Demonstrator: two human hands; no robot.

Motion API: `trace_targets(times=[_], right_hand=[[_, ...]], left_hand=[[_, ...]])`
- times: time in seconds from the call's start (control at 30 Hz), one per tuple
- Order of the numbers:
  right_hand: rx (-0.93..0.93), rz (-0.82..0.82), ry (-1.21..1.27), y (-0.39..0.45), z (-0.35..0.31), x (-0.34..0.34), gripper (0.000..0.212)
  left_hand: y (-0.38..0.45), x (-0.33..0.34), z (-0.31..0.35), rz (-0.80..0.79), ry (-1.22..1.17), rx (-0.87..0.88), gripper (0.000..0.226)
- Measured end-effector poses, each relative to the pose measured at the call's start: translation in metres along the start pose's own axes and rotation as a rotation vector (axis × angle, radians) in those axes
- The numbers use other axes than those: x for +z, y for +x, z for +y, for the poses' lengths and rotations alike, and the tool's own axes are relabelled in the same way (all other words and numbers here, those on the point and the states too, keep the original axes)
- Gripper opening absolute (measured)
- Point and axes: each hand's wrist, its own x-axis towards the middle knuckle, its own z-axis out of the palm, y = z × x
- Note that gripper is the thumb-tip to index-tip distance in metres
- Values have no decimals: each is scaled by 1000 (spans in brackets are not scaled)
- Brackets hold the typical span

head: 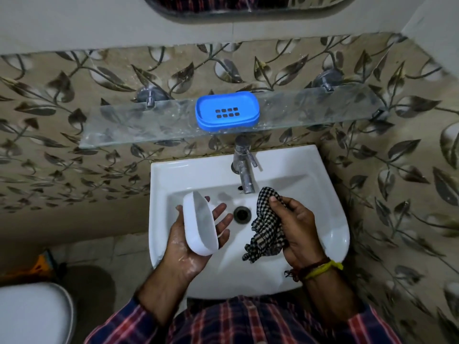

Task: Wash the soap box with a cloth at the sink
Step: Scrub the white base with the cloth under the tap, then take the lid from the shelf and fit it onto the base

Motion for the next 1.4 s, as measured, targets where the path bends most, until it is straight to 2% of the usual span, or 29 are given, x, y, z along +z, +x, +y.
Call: trace_targets(times=[0.1,0.13,0.33,0.47,0.57,0.63,0.7,0.77,0.83,0.93,1.0,1.1,1.17,1.23,1.33,1.4], right_hand=[[17,-29,-15,1,1,-1,13],[23,-31,-26,1,1,-1,13],[-25,-74,-176,11,3,3,9],[-223,-110,-482,15,5,22,6],[-400,-125,-794,18,6,42,16],[-491,-117,-976,18,7,57,18],[-503,-106,-1128,22,8,73,21],[-475,-130,-1213,32,8,89,27],[-406,-229,-1091,47,10,109,28],[-89,-304,-676,68,19,140,25],[82,-354,-478,80,28,161,13],[85,-409,-323,97,42,190,17],[31,-394,-344,111,52,199,16],[-18,-315,-527,129,63,202,22],[-98,-140,-775,144,72,201,22],[-216,-111,-867,141,71,207,24]], left_hand=[[-4,3,-2,-66,15,-16,80],[-4,4,-2,-68,50,-11,82],[-8,-1,1,4,169,167,56],[-17,-10,8,110,202,313,50],[-25,-20,16,166,232,371,48],[-32,-24,23,200,265,379,61],[-37,-26,29,211,306,374,81],[-40,-28,36,231,324,408,82],[-41,-32,44,265,325,449,73],[-41,-35,55,314,316,486,69],[-42,-34,64,345,319,513,67],[-39,-32,76,379,342,576,61],[-35,-31,83,390,368,610,52],[-31,-29,85,376,402,614,41],[-24,-27,83,349,434,581,45],[-19,-27,82,335,450,575,35]])
